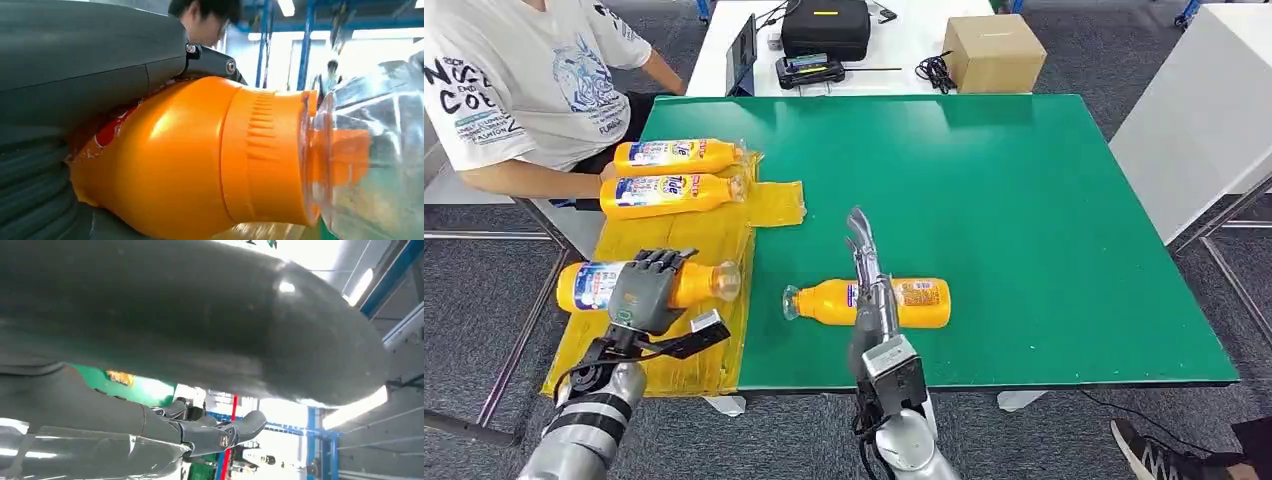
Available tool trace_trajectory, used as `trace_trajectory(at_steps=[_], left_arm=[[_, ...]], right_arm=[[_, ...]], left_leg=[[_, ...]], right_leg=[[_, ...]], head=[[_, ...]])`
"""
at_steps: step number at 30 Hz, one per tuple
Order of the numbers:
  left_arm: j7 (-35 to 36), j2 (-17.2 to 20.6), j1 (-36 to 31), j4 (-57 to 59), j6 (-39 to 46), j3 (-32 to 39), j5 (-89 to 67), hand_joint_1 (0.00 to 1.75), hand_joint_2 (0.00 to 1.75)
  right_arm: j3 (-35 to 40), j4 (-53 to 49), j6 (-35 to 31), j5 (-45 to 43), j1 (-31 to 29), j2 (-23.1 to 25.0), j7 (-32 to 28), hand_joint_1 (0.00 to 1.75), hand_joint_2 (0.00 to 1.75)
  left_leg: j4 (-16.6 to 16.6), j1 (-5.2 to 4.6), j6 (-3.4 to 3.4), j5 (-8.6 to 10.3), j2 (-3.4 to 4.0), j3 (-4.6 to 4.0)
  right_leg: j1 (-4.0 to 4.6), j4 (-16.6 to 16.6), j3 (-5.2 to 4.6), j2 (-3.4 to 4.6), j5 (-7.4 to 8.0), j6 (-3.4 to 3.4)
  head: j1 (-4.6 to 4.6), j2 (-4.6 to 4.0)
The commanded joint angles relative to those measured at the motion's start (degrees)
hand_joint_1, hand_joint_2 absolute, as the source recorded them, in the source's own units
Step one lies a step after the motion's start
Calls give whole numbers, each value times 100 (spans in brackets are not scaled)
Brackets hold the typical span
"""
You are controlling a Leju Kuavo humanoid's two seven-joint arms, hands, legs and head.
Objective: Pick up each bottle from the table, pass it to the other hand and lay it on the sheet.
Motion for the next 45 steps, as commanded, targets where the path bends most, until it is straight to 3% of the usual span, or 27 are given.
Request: trace_trajectory(at_steps=[1, 9, 12, 20, 21, 22, 29, 30, 32, 43, 44, 45], left_arm=[[66, 329, -524, 1359, -91, -283, 53, 175, 175], [67, 320, -527, 1376, -141, -313, 56, 175, 175], [101, 206, -397, 1370, -488, -489, 182, 175, 175], [253, 402, -393, 1379, -1503, -859, 284, 175, 175], [317, 419, -398, 1425, -1768, -904, 358, 155, 175], [361, 459, -405, 1461, -2056, -993, 417, 35, 175], [298, 467, -365, 1439, -2066, -987, 522, 35, 175], [298, 467, -365, 1439, -2066, -987, 522, 17, 175], [292, 523, -354, 1509, -2418, -1080, 644, 0, 175], [100, 809, -230, 1632, -3641, -1271, 1530, 0, 175], [31, 818, -209, 1631, -3820, -1210, 1704, 0, 0], [-24, 864, -173, 1602, -4042, -1231, 1852, 0, 0]], right_arm=[[118, 81, 33, -9, -114, -128, 41, 0, 0], [116, 82, 42, -8, -115, -132, 51, 0, 0], [155, 263, 74, -3, -175, -154, 95, 0, 0], [76, 247, 254, 35, -132, -101, 247, 0, 0], [46, 244, 289, 64, -117, -81, 281, 0, 0], [30, 251, 326, 93, -108, -72, 300, 0, 0], [16, 270, 344, 101, -108, -69, 307, 0, 0], [16, 270, 344, 101, -108, -69, 307, 0, 0], [-17, 317, 381, 119, -117, -58, 316, 0, 0], [-117, 610, 535, -3, -186, 13, 366, 0, 0], [-112, 649, 540, -7, -206, 18, 368, 0, 0], [-107, 713, 562, -34, -233, 26, 382, 0, 0]], left_leg=[[-1, 4, -5, -3, -1, 8], [0, 6, -5, -4, 1, 7], [1, 9, -8, -6, -1, 15], [-5, 3, -5, -3, -2, 18], [-5, 10, -9, -7, 2, 28], [-5, 5, -6, -4, -1, 23], [-9, 2, -5, -3, 6, 54], [-11, 7, -8, -4, 10, 59], [-9, 4, -7, -4, 6, 60], [-15, 10, -13, -7, 29, 84], [-19, 1, -8, -5, 24, 89], [-20, 7, -11, -6, 33, 91]], right_leg=[[5, -3, 10, -3, -3, -6], [6, -3, 11, -1, -3, -6], [9, -5, 20, -3, -5, -11], [3, -6, 22, -1, -2, -6], [11, -11, 34, 3, -2, -11], [5, -7, 28, 1, -1, -8], [2, -8, 58, 6, 0, -7], [7, -13, 63, 10, 2, -11], [5, -9, 66, 7, 0, -9], [11, -17, 86, 29, 5, -16], [2, -14, 89, 25, 3, -11], [7, -19, 92, 34, 7, -15]], head=[[-2, 0], [0, 0], [2, 0], [-2, 0], [0, 0], [0, 0], [0, 0], [-2, 0], [-2, 0], [0, 0], [-2, 0], [-2, 0]])
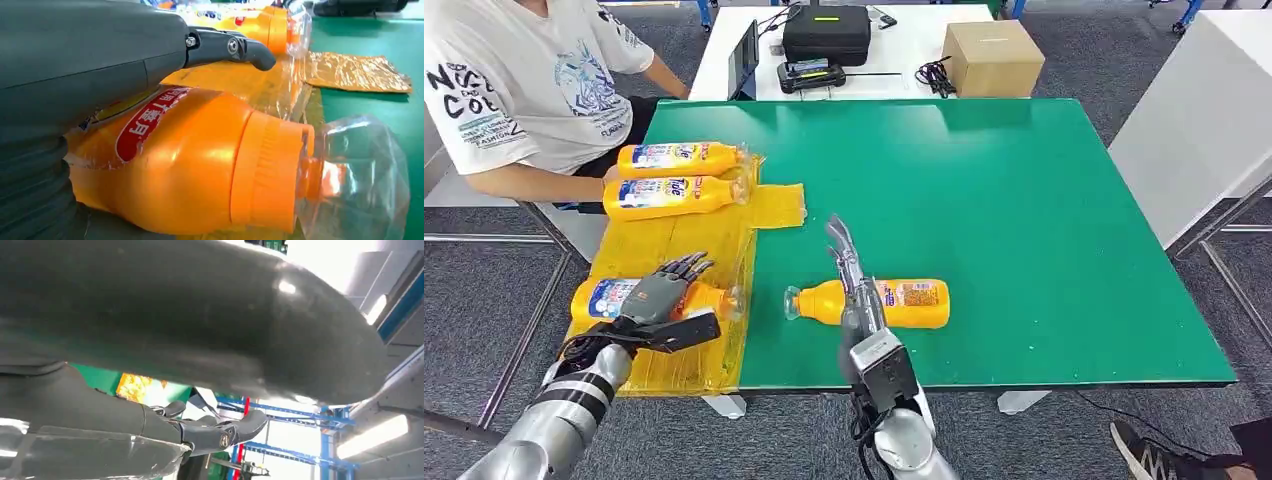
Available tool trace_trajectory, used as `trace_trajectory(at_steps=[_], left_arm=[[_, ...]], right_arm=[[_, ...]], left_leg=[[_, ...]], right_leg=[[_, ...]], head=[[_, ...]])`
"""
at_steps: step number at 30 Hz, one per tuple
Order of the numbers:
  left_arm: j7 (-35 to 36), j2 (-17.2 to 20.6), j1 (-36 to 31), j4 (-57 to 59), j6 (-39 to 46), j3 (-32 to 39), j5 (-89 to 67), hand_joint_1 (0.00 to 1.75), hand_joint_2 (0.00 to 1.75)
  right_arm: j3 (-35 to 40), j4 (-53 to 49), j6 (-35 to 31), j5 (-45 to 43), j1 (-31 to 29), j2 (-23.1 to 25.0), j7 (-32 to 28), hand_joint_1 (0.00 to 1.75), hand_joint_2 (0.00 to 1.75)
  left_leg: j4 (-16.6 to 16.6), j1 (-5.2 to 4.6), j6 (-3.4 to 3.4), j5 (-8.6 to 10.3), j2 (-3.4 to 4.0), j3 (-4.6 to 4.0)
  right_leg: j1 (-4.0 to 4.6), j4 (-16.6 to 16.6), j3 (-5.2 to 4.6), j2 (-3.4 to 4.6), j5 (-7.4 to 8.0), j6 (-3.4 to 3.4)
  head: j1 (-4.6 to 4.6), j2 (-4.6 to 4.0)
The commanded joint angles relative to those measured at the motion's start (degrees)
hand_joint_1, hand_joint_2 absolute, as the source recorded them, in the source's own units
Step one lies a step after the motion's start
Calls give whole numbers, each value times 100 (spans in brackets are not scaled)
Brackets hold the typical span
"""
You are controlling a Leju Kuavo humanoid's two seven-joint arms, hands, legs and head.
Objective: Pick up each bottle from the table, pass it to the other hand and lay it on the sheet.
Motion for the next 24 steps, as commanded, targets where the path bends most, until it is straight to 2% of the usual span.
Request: trace_trajectory(at_steps=[1, 3, 4, 6, 8, 9, 10, 11, 14, 15, 17, 18, 19, 20, 21, 24], left_arm=[[-336, 320, 430, 486, -1281, -156, 1024, 0, 0], [-451, 348, 512, 389, -1583, -113, 1316, 0, 0], [-561, 404, 606, 305, -2084, -66, 1658, 0, 0], [-763, 592, 875, 33, -2717, -135, 2194, 0, 0], [-846, 674, 1075, -171, -2902, -178, 2572, 0, 0], [-881, 700, 1152, -281, -2999, -223, 2765, 0, 0], [-885, 690, 1171, -311, -3034, -203, 2870, 0, 0], [-885, 666, 1190, -383, -3068, -217, 3005, 0, 0], [-913, 494, 1165, -487, -2983, -116, 3282, 0, 0], [-907, 400, 1132, -517, -2869, -74, 3375, 0, 0], [-920, 43, 985, -639, -2223, 148, 3526, 0, 0], [-839, -18, 927, -642, -2194, 129, 3513, 0, 0], [-877, -142, 919, -755, -1748, 305, 3639, 0, 0], [-1033, -404, 852, -939, -990, 552, 3739, 0, 0], [-961, -468, 788, -982, -942, 514, 3724, 0, 0], [-1300, -887, 847, -1693, 167, 987, 4093, 0, 0]], right_arm=[[-67, 660, 69, -92, -250, 29, 44, 0, 0], [-55, 718, 77, -101, -273, 35, 43, 0, 0], [-41, 778, 106, -139, -298, 39, 34, 0, 0], [5, 909, 155, -186, -364, 44, 13, 0, 0], [22, 980, 169, -214, -391, 56, -2, 0, 0], [31, 1012, 173, -226, -409, 59, -9, 0, 0], [33, 1019, 174, -226, -419, 61, -11, 0, 0], [33, 1022, 172, -233, -420, 62, -17, 0, 0], [22, 984, 152, -240, -398, 62, -29, 0, 0], [21, 970, 132, -232, -385, 61, -31, 0, 0], [-4, 884, -1, -176, -310, 60, -27, 0, 0], [-5, 863, -1, -175, -298, 53, -27, 0, 0], [-14, 816, -37, -151, -269, 48, -11, 0, 0], [-19, 727, -168, -59, -219, 40, -12, 0, 0], [-20, 683, -169, -58, -209, 33, -12, 0, 0], [130, 698, -429, 123, -307, -141, -33, 0, 0]], left_leg=[[-18, 11, -13, -6, 50, 32], [-18, 5, -13, -10, 43, 40], [-18, 14, -18, -11, 58, 36], [-21, 7, -15, -6, 39, 46], [-25, 1, -10, -10, 31, 62], [-32, 4, -13, -10, 51, 68], [-29, -1, -10, -11, 34, 76], [-29, 5, -13, -10, 44, 72], [-19, 4, -12, -9, 12, 74], [-16, -3, -8, -8, -11, 83], [-15, -1, -9, -7, -10, 79], [-14, 2, -11, -2, -13, 67], [-12, 11, -14, 4, -19, 48], [-9, 3, -9, -1, -29, 66], [-5, 7, -11, -2, -22, 56], [3, 7, -6, 7, -46, 45]], right_leg=[[12, -22, 19, 46, 12, -17], [6, -16, 32, 39, 6, -15], [15, -21, 30, 52, 12, -21], [8, -18, 33, 39, 7, -19], [2, -18, 59, 42, 2, -15], [5, -25, 61, 62, 9, -19], [-1, -17, 73, 47, 1, -15], [6, -23, 68, 56, 7, -19], [5, -14, 76, 25, -2, -18], [-2, -8, 82, 8, -11, -14], [0, -10, 79, 8, -8, -16], [3, -12, 70, 4, -4, -18], [12, -17, 56, -4, 3, -23], [4, -10, 66, -12, -7, -18], [9, -10, 57, -6, -3, -19], [8, -7, 49, -30, -6, -14]], head=[[0, 0], [-2, 0], [0, 0], [-4, 0], [2, 0], [0, 0], [0, 0], [0, 0], [4, 0], [2, 0], [2, 0], [2, 0], [2, 0], [2, 0], [2, 0], [2, 0]])
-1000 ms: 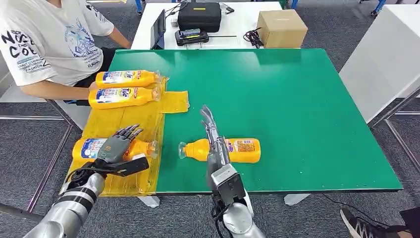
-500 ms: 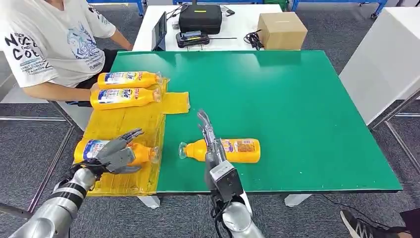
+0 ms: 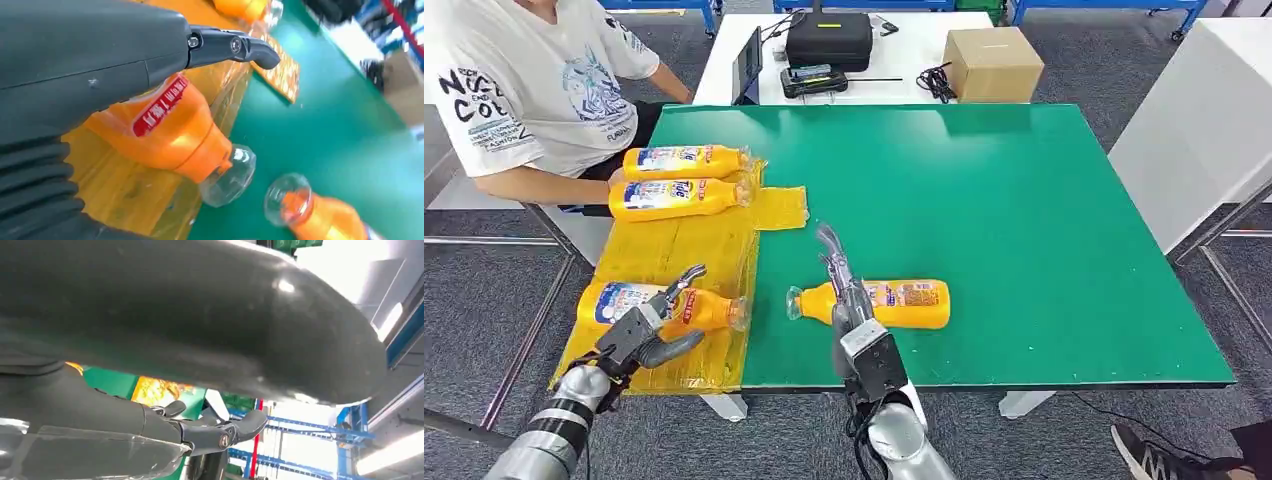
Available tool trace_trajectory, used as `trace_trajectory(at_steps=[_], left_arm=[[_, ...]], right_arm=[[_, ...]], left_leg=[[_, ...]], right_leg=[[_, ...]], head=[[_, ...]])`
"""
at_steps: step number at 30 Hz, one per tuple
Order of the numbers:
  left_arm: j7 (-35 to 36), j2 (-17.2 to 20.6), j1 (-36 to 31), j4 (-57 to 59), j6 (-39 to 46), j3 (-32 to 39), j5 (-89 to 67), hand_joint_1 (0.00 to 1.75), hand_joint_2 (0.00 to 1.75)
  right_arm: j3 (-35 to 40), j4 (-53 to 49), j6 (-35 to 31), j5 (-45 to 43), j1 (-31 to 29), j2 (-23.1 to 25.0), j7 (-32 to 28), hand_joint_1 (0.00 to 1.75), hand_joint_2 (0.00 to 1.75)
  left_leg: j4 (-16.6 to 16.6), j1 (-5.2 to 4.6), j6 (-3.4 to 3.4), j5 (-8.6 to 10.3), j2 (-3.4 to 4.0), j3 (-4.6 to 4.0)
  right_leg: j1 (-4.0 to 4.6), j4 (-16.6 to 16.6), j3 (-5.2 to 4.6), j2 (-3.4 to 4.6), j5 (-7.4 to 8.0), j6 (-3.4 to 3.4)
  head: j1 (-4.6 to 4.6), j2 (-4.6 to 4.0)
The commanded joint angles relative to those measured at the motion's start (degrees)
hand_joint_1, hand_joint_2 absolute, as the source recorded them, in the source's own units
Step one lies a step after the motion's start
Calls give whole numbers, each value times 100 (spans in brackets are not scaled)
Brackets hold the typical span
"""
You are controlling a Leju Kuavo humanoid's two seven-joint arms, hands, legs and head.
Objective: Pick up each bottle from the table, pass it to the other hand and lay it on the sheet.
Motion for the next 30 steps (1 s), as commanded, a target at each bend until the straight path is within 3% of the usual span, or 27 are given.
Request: trace_trajectory(at_steps=[1, 3, 4, 12, 18, 30], left_arm=[[-331, -1142, 137, -1071, 1977, 1032, 652, 0, 175], [-365, -1227, 196, -1482, 2144, 1129, 872, 0, 175], [-379, -1242, 222, -1575, 2199, 1161, 917, 0, 175], [-396, -1367, 719, -2736, 2420, 1176, 1755, 0, 175], [-396, -1420, 1082, -2968, 2305, 1106, 1840, 0, 175], [-327, -1449, 994, -2460, 2126, 956, 1727, 0, 175]], right_arm=[[169, 104, -480, 383, -129, -230, -1, 0, 0], [169, -74, -613, 792, -168, -355, 264, 0, 0], [179, -74, -649, 940, -204, -411, 374, 0, 175], [-191, 218, -856, 2252, -556, -930, 1406, 0, 175], [-532, 1029, -315, 3016, -961, -1450, 2253, 0, 175], [-430, 2458, 239, 3169, -1699, -1523, 2617, 0, 175]], left_leg=[[11, 14, -6, 5, -10, -41], [17, 16, -11, 8, -2, -65], [15, 15, -9, 13, 0, -79], [12, 19, -8, 11, 36, -101], [4, 9, -3, 18, 33, -118], [6, 1, -2, 20, 32, -129]], right_leg=[[15, -4, -26, -16, 7, -9], [17, -1, -53, -9, 12, -5], [16, -2, -67, -7, 22, -1], [20, -9, -94, 12, 29, -9], [10, -14, -112, 8, 33, -4], [5, -3, -128, 8, 33, -1]], head=[[0, 0], [-2, 0], [2, 0], [-2, 0], [-2, 0], [-2, 0]])
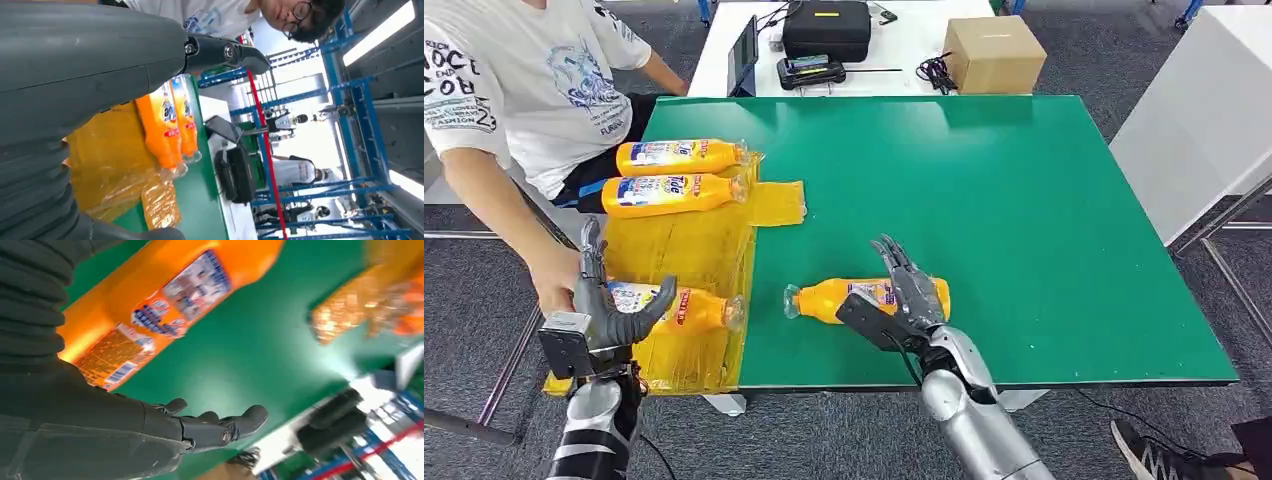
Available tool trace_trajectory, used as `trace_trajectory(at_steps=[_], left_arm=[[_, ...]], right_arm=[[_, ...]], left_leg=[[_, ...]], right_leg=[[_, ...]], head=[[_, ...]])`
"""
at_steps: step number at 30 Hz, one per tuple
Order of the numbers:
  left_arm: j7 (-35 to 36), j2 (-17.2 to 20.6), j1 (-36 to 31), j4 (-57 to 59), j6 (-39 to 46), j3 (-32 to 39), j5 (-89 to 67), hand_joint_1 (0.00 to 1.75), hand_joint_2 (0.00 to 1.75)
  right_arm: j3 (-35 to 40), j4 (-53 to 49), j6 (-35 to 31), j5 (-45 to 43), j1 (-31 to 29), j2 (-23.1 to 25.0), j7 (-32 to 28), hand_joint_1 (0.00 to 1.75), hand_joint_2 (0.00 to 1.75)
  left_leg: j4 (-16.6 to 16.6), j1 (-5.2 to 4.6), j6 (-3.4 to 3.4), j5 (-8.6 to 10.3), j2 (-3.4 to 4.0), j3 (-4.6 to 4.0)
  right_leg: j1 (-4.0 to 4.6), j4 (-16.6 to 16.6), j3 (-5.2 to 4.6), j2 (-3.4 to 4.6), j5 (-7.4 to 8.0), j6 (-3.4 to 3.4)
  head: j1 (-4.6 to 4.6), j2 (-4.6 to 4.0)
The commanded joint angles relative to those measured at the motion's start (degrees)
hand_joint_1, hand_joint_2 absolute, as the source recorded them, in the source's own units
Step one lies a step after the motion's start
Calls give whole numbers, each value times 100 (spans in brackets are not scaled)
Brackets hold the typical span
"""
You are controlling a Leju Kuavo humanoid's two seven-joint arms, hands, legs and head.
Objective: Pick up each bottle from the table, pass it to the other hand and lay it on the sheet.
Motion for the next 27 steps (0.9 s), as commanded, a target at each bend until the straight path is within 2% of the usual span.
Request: trace_trajectory(at_steps=[1, 7, 12, 18, 21, 27], left_arm=[[-45, -79, -160, 467, -50, -17, -61, 0, 175], [-8, -57, -261, 693, -98, -85, -127, 0, 175], [-10, -55, -529, 1256, -155, -226, -218, 0, 175], [0, -74, -673, 1508, -193, -269, -177, 0, 175], [13, -81, -761, 1684, -229, -313, -165, 0, 175], [10, -74, -776, 1714, -240, -325, -162, 0, 175]], right_arm=[[40, 1388, 152, -33, -693, -174, 50, 0, 175], [143, 1696, 359, -107, -816, -176, 67, 0, 175], [442, 2736, 580, -180, -1319, -120, 4, 0, 175], [672, 3319, 874, -213, -1685, -119, 34, 0, 175], [883, 3644, 1241, -229, -1932, -179, 66, 0, 175], [970, 3733, 1335, -214, -2002, -188, 71, 0, 175]], left_leg=[[-2, 8, -8, -5, 7, 17], [0, 8, -6, -6, 5, 11], [-3, 3, -5, 0, 2, 3], [2, 13, -9, -1, -2, 11], [0, 3, -2, 2, 2, 12], [-1, 7, -2, 4, -4, 26]], right_leg=[[10, -8, 19, 2, -2, -10], [7, -5, 13, 1, -3, -9], [2, -5, 4, 0, 1, -6], [12, -7, 15, -7, 2, -9], [2, -4, 11, -2, 4, 0], [5, -8, 27, -9, 4, -1]], head=[[0, 0], [0, 0], [0, 0], [0, 0], [0, 0], [0, 0]])
